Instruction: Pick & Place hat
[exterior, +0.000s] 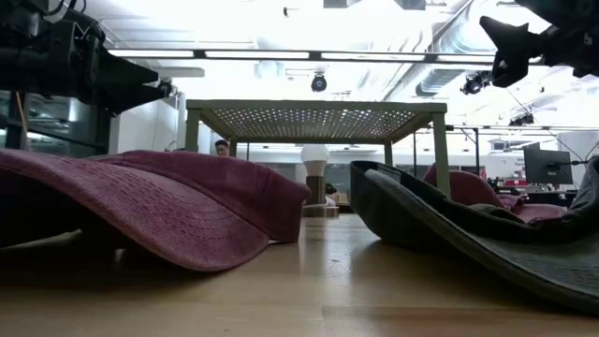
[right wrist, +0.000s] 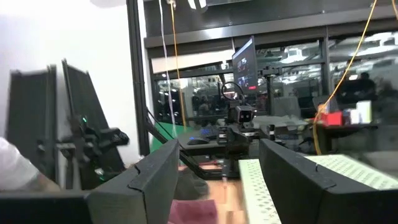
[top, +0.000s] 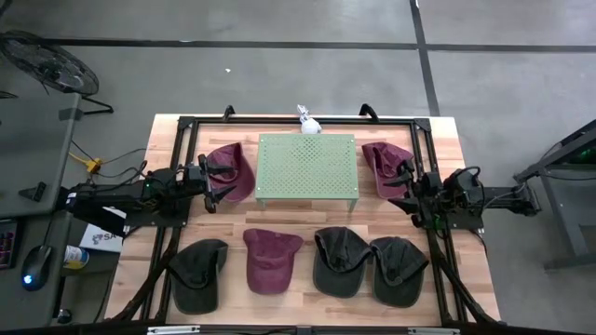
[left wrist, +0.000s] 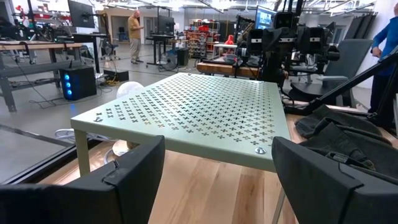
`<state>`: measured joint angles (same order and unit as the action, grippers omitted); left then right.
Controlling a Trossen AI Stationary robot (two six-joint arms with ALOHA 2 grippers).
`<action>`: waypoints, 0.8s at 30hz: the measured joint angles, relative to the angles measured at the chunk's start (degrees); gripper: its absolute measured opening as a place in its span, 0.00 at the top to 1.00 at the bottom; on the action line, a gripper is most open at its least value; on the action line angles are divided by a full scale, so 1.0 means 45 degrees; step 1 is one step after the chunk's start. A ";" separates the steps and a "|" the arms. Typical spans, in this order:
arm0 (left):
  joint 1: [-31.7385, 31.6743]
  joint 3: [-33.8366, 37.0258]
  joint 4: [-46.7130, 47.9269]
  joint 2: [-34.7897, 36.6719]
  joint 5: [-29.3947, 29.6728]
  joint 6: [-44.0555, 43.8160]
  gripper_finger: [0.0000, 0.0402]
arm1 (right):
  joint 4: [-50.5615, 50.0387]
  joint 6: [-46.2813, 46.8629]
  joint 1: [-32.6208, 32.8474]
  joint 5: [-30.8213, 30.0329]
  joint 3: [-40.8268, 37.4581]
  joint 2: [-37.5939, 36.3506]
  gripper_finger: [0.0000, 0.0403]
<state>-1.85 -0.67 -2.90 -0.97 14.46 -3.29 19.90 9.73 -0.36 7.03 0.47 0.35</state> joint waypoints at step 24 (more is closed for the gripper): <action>0.0000 0.0000 0.0000 -0.0004 0.0063 0.0000 0.28 | -0.4878 -0.3288 -0.0267 -0.2796 0.6455 0.5178 0.48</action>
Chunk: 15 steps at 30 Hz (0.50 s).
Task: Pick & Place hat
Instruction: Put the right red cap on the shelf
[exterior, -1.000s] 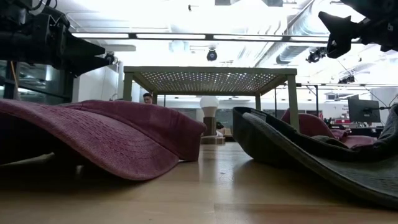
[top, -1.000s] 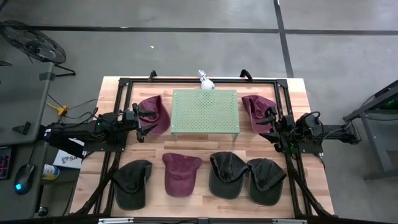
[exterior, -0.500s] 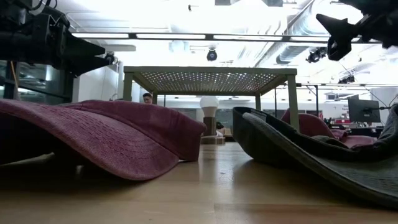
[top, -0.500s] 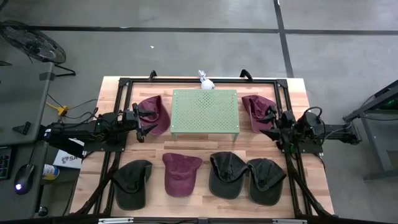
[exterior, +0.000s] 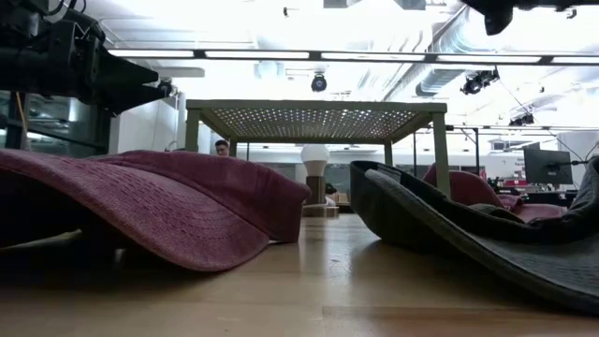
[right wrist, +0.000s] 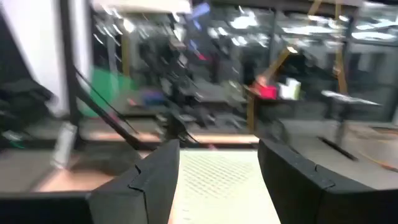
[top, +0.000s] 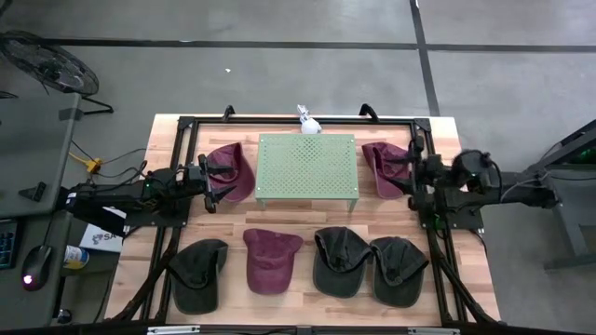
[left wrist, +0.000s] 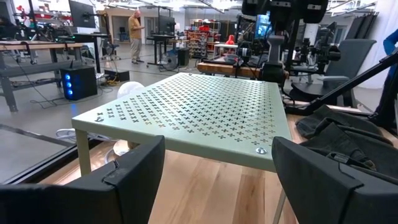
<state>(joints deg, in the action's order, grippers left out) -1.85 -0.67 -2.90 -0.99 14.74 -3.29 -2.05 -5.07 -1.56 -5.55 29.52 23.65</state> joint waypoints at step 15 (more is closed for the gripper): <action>0.0000 0.0000 -0.0004 0.0000 -0.0010 0.0000 0.28 | -0.7178 0.0103 -0.0005 -0.4574 0.4774 0.6850 0.47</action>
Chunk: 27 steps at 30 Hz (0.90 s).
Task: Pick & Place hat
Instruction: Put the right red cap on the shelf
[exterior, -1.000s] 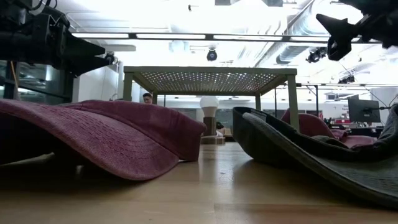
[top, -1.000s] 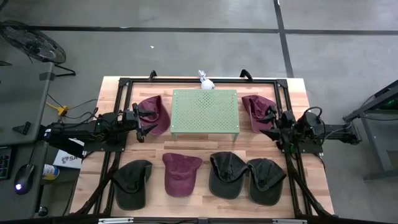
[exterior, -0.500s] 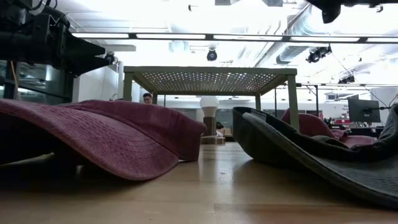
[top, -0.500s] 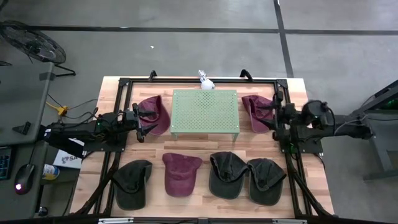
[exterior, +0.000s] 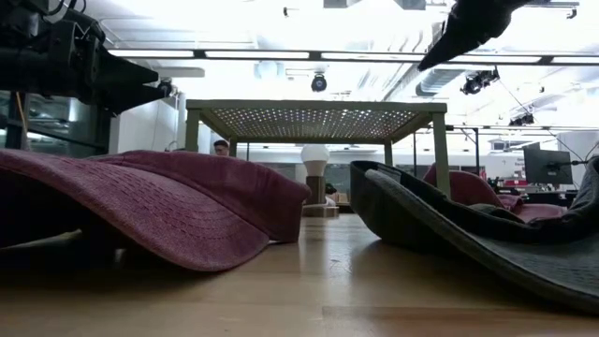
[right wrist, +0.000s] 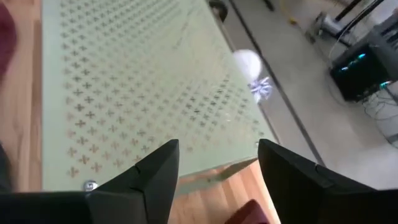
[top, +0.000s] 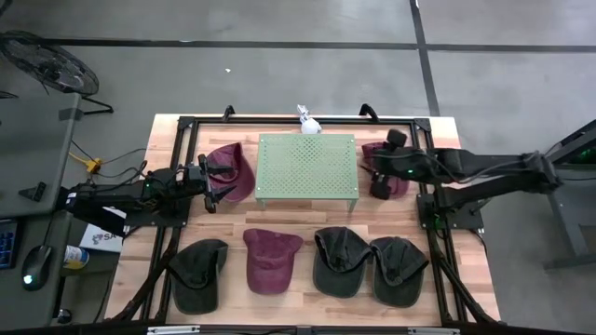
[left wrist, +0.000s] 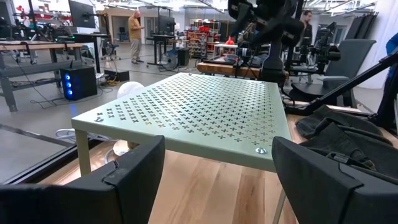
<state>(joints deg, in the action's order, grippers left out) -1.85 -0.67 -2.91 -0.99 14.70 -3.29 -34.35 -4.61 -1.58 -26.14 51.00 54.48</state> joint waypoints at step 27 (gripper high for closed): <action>0.0000 0.0000 0.0002 0.0000 -0.0049 0.0000 0.28 | -0.4741 0.6711 -0.2294 -0.2655 0.0005 -0.0135 0.47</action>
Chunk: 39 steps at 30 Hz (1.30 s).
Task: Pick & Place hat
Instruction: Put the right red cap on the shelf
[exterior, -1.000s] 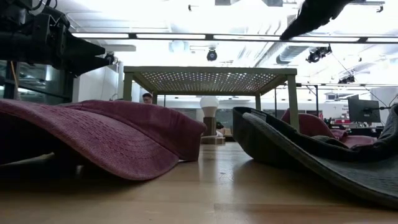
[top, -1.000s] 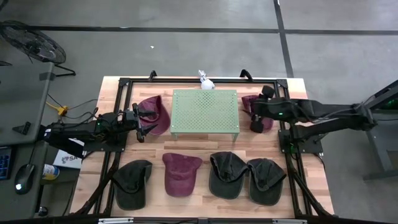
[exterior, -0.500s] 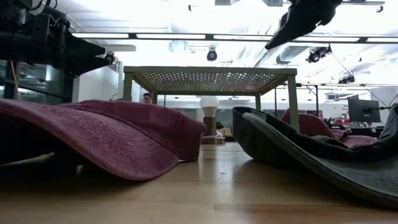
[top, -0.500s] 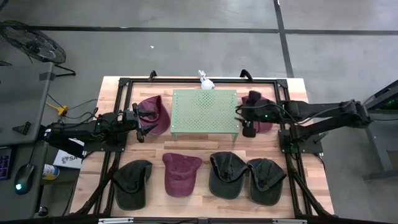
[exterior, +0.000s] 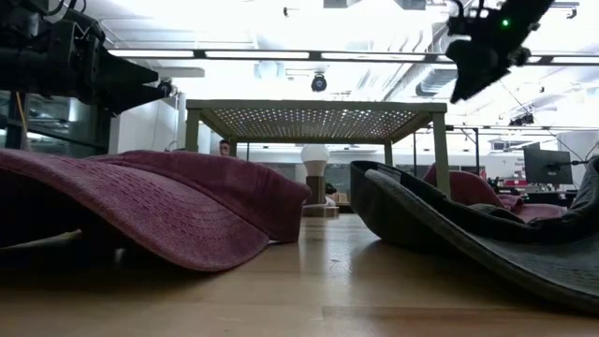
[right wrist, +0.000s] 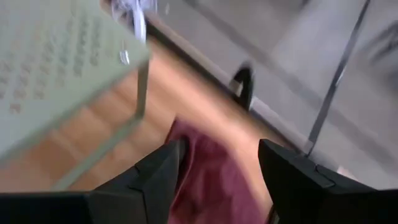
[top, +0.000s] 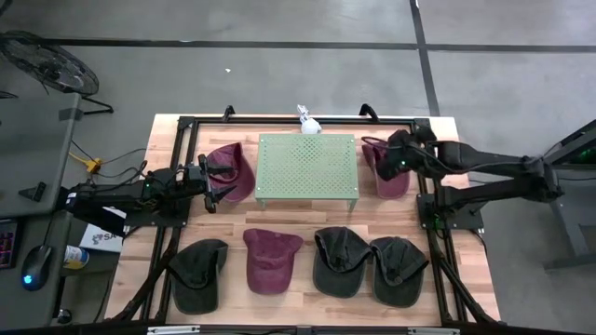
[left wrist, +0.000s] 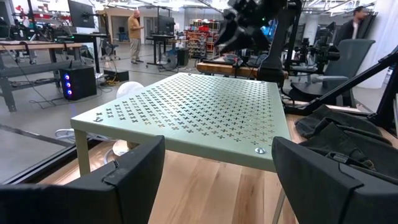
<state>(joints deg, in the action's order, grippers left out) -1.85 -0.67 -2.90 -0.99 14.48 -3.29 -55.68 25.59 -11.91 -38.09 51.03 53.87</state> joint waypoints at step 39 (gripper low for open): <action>0.0000 0.0000 0.0001 0.0000 0.0049 0.0000 0.28 | 0.2776 0.4611 -0.0514 0.4964 -0.4256 0.0390 0.23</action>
<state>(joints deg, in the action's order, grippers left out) -1.85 -0.67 -2.90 -0.99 14.70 -3.29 -43.19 46.34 -14.22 -15.75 31.87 55.62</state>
